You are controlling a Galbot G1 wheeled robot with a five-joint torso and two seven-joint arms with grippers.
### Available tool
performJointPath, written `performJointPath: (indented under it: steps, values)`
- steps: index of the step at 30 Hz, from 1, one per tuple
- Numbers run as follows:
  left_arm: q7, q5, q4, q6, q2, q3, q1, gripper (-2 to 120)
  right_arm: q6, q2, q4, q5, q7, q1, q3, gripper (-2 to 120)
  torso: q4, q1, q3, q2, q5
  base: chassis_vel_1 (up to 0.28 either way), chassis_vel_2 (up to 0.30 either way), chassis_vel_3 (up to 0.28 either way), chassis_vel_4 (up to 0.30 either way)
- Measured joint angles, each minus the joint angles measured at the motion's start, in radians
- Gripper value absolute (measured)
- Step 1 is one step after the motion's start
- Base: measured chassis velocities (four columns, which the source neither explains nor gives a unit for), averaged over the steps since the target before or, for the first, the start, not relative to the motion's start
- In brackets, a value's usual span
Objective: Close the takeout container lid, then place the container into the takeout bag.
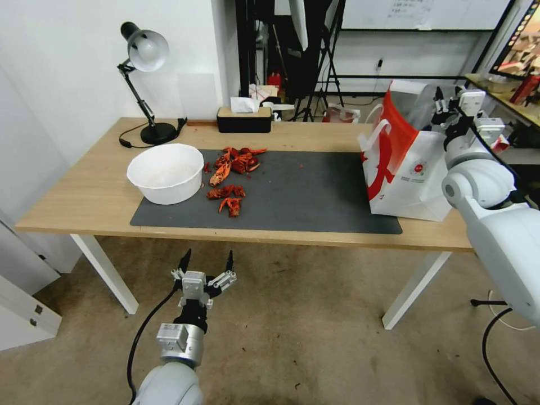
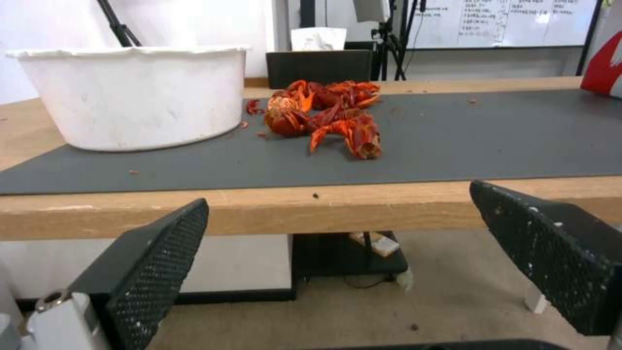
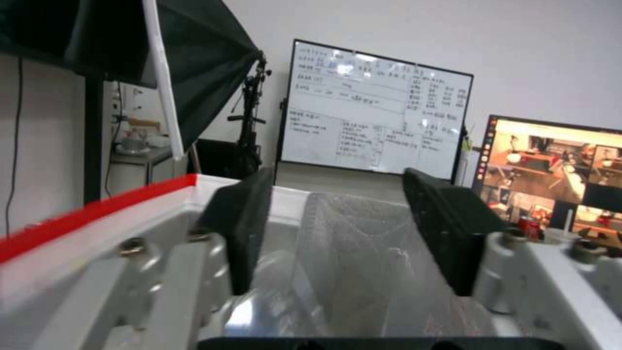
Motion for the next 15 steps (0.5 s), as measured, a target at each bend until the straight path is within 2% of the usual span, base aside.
performJointPath:
  steps: [2, 3, 6, 7, 10, 15]
  values:
    - [-0.001, -0.001, 0.0, 0.001, 0.0, 0.0, -0.003, 100, 0.001, 0.003, 0.007, 0.007, -0.001, 0.0, -0.003, 68, 0.0, 0.0, 0.0, 0.0, 0.0, 0.0, 0.0, 0.0, 0.0]
    - [-0.001, -0.001, 0.0, 0.001, 0.0, 0.0, -0.003, 100, 0.001, 0.003, 0.007, 0.007, -0.001, 0.0, -0.003, 68, 0.0, 0.0, 0.0, 0.0, 0.0, 0.0, 0.0, 0.0, 0.0]
    - [-0.001, -0.001, 0.0, 0.001, 0.0, -0.001, -0.004, 100, 0.009, 0.005, 0.017, 0.011, -0.005, -0.002, -0.004, 81, 0.0, 0.0, 0.0, 0.0, 0.0, 0.0, 0.0, 0.0, 0.0]
    - [-0.001, -0.001, 0.0, 0.001, 0.0, -0.001, -0.004, 100, 0.009, 0.005, 0.017, 0.011, -0.005, -0.002, -0.004, 81, 0.0, 0.0, 0.0, 0.0, 0.0, 0.0, 0.0, 0.0, 0.0]
    - [-0.001, -0.001, 0.0, 0.001, -0.001, -0.006, -0.002, 100, 0.021, 0.0, 0.052, 0.024, -0.011, -0.008, -0.004, 96, 0.0001, 0.0, 0.0, 0.0, 0.0, 0.0, 0.0, 0.0, 0.0]
    - [-0.001, -0.001, -0.001, 0.001, -0.003, -0.007, -0.001, 100, 0.024, -0.012, 0.115, 0.056, -0.01, -0.023, -0.003, 100, 0.0001, 0.0, 0.0, 0.0, -0.0001, 0.0, 0.0, 0.0, 0.0]
